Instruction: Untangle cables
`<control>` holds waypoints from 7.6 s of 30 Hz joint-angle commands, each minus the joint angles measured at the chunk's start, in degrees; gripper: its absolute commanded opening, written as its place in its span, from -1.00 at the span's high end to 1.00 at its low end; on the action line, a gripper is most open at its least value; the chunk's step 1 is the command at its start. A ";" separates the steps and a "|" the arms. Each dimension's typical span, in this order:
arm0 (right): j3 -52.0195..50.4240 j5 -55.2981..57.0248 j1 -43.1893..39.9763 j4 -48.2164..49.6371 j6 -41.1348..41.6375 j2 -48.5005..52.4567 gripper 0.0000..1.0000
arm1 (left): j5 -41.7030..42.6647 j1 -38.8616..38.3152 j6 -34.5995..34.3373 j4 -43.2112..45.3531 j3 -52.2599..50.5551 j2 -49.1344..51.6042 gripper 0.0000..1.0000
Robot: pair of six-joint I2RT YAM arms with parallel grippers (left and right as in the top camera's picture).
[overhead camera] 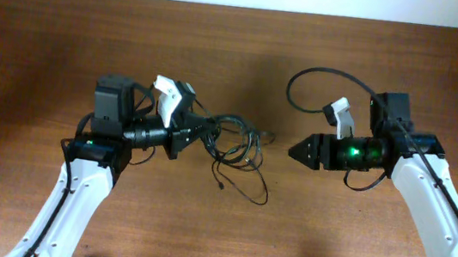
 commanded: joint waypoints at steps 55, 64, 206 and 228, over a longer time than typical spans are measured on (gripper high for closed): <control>1.03 14.60 16.06 20.35 23.50 -2.45 -0.40 | 2.99 5.25 -24.33 10.71 0.20 -0.96 1.00; 1.03 -0.17 13.11 26.21 21.09 -6.99 -0.53 | 3.21 5.60 -24.30 9.25 0.20 -0.96 1.00; -7.02 -7.80 15.98 41.57 40.54 -1.38 -0.43 | 2.97 -6.12 -44.54 8.17 11.45 4.39 1.00; -7.02 35.89 18.86 19.63 51.28 -0.72 0.92 | 9.73 3.19 -46.07 10.54 11.45 4.39 1.00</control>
